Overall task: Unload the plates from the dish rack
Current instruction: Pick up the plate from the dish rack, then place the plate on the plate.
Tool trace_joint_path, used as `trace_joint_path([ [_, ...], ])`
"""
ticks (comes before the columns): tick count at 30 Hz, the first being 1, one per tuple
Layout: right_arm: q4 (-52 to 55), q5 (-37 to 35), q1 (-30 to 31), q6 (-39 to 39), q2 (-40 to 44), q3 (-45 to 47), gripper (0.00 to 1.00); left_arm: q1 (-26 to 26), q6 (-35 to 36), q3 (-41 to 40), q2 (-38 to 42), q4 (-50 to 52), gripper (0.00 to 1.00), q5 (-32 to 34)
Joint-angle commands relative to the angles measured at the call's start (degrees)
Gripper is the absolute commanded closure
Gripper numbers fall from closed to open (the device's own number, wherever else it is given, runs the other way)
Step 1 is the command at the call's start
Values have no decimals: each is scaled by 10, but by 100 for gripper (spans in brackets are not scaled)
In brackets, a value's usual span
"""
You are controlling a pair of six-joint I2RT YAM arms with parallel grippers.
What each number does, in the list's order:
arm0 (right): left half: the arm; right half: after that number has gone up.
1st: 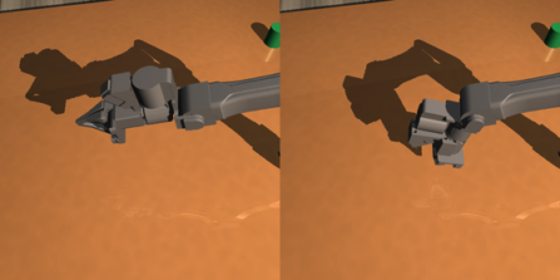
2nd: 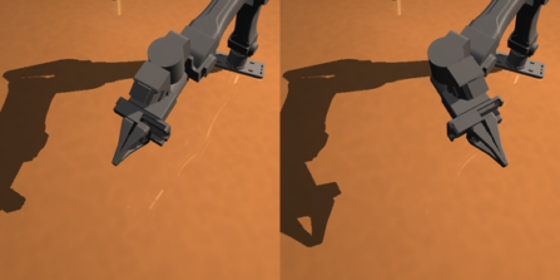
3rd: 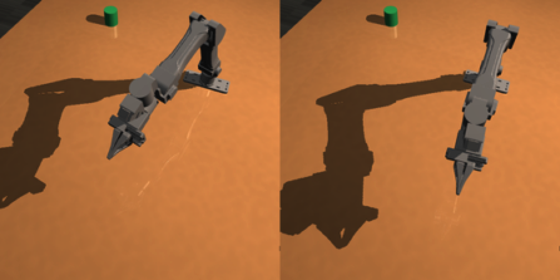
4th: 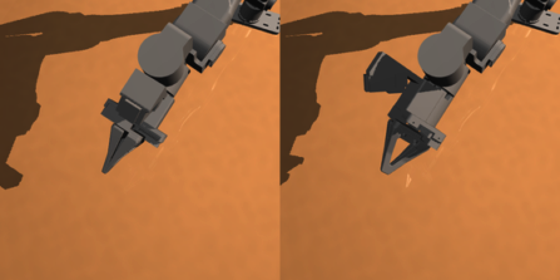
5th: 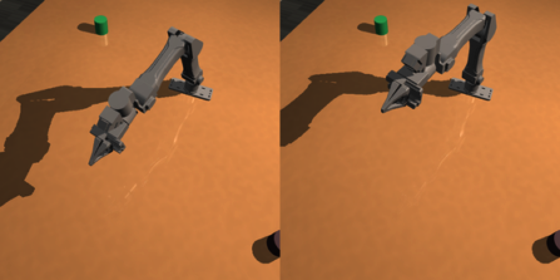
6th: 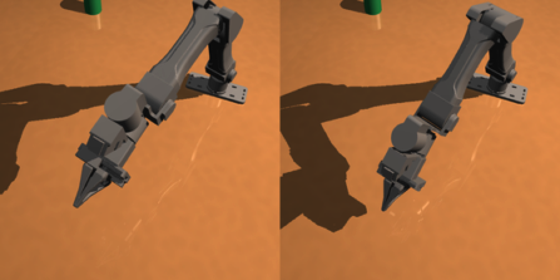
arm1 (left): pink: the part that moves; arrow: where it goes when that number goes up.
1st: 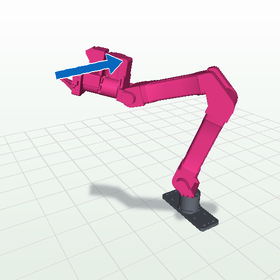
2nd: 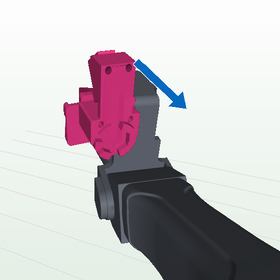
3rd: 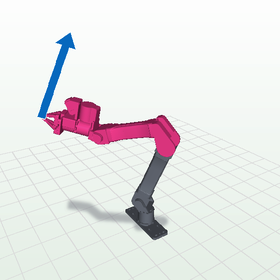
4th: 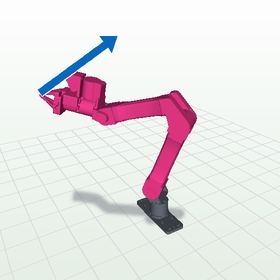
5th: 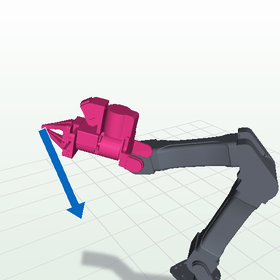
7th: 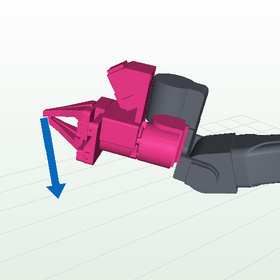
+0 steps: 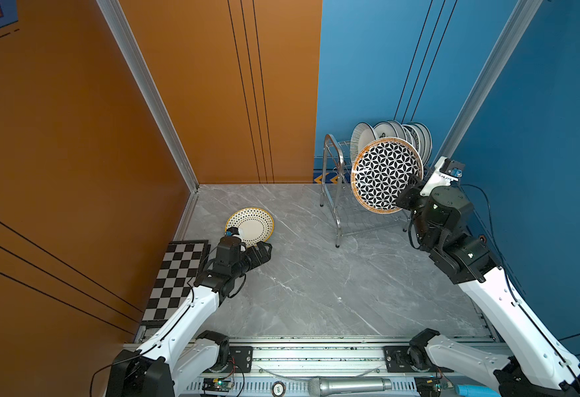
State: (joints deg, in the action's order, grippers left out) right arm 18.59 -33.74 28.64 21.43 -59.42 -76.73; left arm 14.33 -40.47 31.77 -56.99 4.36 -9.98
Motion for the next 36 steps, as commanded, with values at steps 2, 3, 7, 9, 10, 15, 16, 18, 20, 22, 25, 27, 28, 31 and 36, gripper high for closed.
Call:
trace_joint_path([
  [2, 20, 78, -19, 94, 57, 24, 100, 7, 14, -14, 0, -10, 2, -17],
  [3, 32, 95, -27, 105, 67, 33, 100, 8, 15, -15, -1, -9, 2, -18],
  [7, 66, 147, -49, 148, 104, 76, 100, 14, 16, -19, -4, -10, 2, -18],
  [9, 78, 176, -58, 167, 119, 95, 100, 18, 19, -18, -7, -10, 2, -19],
  [10, 85, 191, -63, 176, 124, 101, 100, 21, 19, -19, -7, -10, 2, -20],
  [15, 101, 256, -76, 208, 136, 120, 100, 34, 19, -26, -8, -11, 2, -12],
  [16, 101, 264, -76, 214, 140, 126, 100, 38, 20, -26, -8, -12, 2, -11],
  [18, 101, 273, -76, 221, 146, 137, 100, 44, 21, -27, -6, -10, 2, -9],
  [20, 102, 283, -78, 231, 153, 153, 100, 50, 21, -28, -4, -12, 2, -4],
  [22, 101, 305, -85, 248, 158, 172, 100, 53, 26, -29, -5, -11, 2, -7],
  [25, 82, 333, -90, 276, 165, 207, 100, 56, 27, -30, -8, -12, 2, -15],
  [27, 69, 344, -90, 291, 167, 231, 100, 59, 27, -33, -10, -12, 2, -19],
  [28, 62, 348, -90, 297, 167, 243, 100, 60, 28, -33, -10, -11, 2, -22],
  [31, 42, 359, -90, 317, 166, 277, 100, 66, 32, -35, -9, -13, 2, -31],
  [36, -2, 371, -85, 345, 158, 334, 100, 69, 33, -40, -18, -27, 1, -51],
])
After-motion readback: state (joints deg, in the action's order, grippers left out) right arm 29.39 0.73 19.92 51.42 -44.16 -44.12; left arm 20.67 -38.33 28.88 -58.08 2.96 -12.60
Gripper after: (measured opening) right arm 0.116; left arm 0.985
